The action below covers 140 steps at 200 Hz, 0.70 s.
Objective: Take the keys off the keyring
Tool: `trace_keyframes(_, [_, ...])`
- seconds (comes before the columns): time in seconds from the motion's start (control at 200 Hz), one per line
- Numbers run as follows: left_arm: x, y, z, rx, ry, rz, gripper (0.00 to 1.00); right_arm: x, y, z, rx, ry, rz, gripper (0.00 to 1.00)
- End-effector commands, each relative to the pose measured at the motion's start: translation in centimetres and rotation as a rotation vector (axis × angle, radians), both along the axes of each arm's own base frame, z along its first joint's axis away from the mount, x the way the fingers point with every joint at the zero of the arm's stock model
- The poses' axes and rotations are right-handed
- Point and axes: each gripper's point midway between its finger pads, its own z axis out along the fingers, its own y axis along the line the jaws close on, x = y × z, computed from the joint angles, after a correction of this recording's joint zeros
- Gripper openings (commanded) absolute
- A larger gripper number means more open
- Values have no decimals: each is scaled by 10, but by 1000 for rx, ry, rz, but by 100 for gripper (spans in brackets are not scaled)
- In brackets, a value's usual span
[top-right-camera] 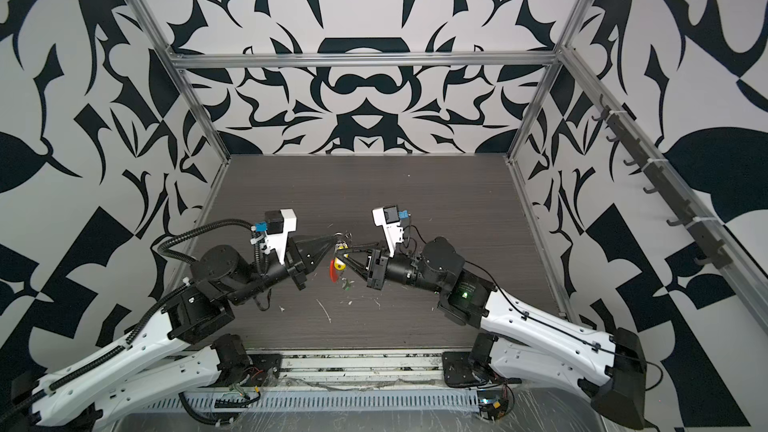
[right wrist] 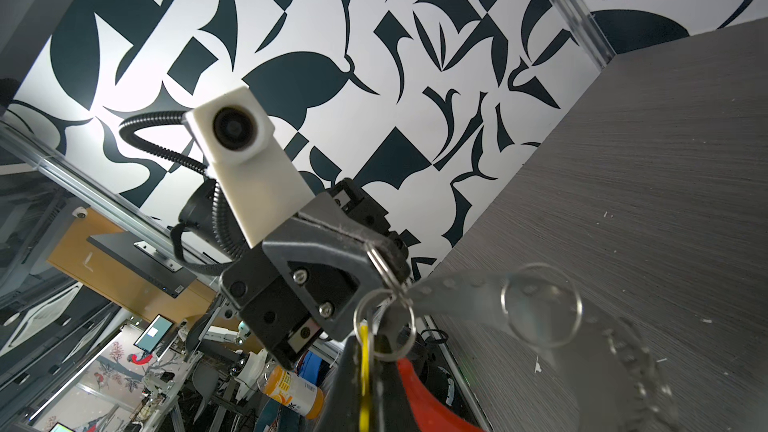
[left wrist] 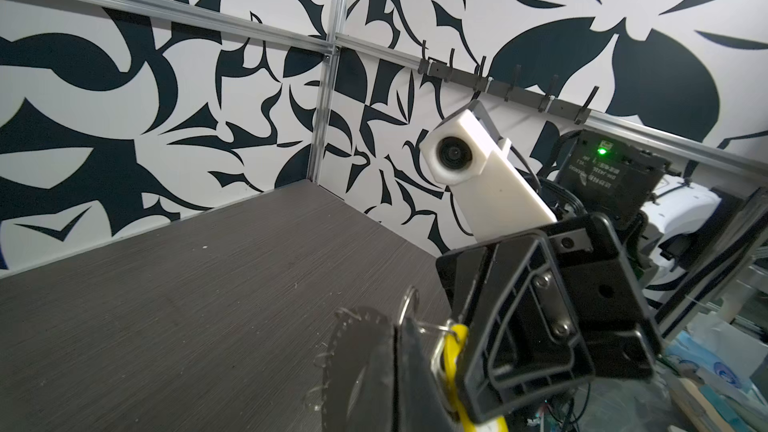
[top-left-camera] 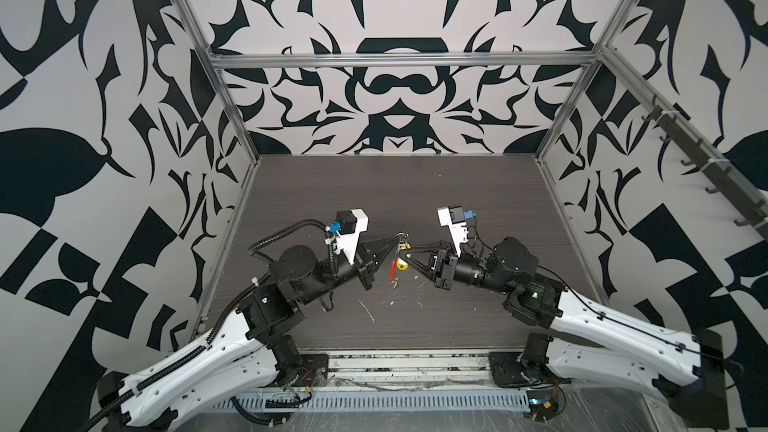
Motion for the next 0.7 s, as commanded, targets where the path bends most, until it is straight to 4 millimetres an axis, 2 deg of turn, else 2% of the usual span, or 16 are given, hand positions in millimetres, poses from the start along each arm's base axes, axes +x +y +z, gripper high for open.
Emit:
trace_keyframes(0.0, [22,10,-5,94,-50,190,0,-24,-5,33,105,-48,84,0])
trace_keyframes(0.215, [21,4,-8,163,-98,244,0,-24,-13,29,75,-48,57,0])
trace_keyframes(0.44, [26,13,-8,174,-105,312,0,-25,-22,21,29,-36,32,0])
trace_keyframes(0.695, [26,13,-10,201,-123,346,0,-23,-30,16,-18,-36,-1,0])
